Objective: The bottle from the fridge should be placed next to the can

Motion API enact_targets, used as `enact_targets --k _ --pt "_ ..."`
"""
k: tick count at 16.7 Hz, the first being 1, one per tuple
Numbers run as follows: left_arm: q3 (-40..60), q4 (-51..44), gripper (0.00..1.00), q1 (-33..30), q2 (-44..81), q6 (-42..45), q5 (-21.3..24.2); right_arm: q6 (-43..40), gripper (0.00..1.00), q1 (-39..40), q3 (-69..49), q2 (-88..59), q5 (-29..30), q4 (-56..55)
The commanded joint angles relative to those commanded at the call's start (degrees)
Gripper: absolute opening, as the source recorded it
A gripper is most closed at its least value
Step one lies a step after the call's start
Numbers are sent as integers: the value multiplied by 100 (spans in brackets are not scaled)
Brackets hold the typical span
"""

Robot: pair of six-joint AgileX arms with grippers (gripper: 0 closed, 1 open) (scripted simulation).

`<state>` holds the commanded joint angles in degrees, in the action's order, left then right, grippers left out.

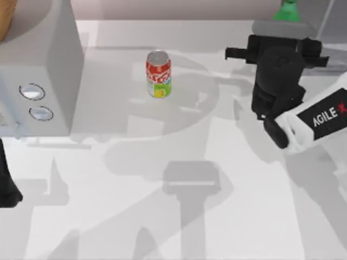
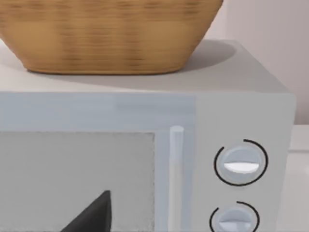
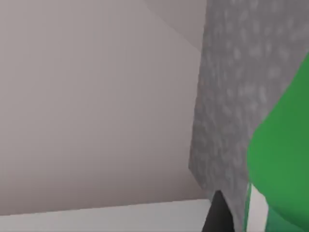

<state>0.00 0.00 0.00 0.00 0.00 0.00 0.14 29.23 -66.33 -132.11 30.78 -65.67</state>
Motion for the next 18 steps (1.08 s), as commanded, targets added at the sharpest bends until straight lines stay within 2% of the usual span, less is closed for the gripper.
enact_targets --k 2,3,10,14,18 --pt "0 0 100 0 0 0 0 0 0 0 0 0 0 0" --pt "0 0 100 0 0 0 0 -324 0 -318 147 160 696 -117" --pt "0 0 100 0 0 0 0 -10 0 -10 5 5 19 -3" --pt "0 0 100 0 0 0 0 0 0 0 0 0 0 0" --pt "0 0 100 0 0 0 0 0 30 0 0 0 0 0"
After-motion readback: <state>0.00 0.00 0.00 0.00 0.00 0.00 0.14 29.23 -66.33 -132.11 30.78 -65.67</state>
